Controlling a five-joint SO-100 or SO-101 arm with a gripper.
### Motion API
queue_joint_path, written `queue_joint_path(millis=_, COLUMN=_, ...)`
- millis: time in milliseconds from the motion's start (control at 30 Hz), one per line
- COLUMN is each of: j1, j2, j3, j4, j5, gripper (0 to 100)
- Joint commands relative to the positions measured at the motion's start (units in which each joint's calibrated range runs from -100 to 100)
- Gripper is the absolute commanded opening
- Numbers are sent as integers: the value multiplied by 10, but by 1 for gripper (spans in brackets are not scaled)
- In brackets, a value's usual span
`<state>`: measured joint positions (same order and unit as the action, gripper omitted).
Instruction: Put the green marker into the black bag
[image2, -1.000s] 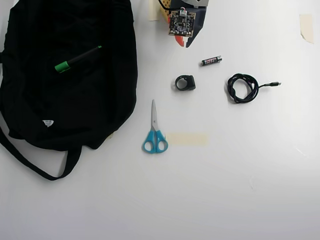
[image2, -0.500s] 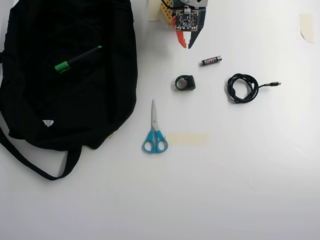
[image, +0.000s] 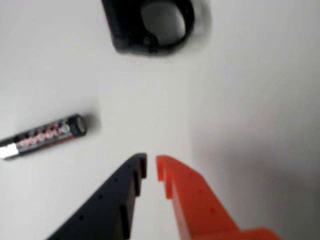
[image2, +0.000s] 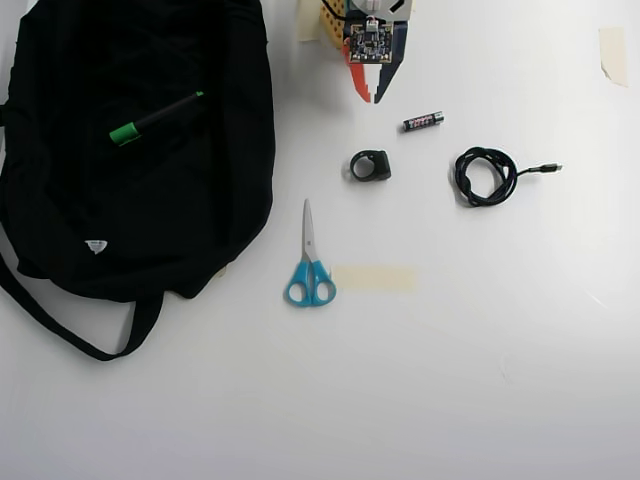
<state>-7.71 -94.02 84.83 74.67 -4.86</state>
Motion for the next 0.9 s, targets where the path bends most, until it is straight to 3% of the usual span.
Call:
queue_joint_path(millis=0, j1=-2, j2=-59, j3=49, j4=6, j5=0, gripper=2)
queue_joint_path(millis=867, j1=2, j2=-56, j3=145, j4=-36, j5=-4, gripper=2)
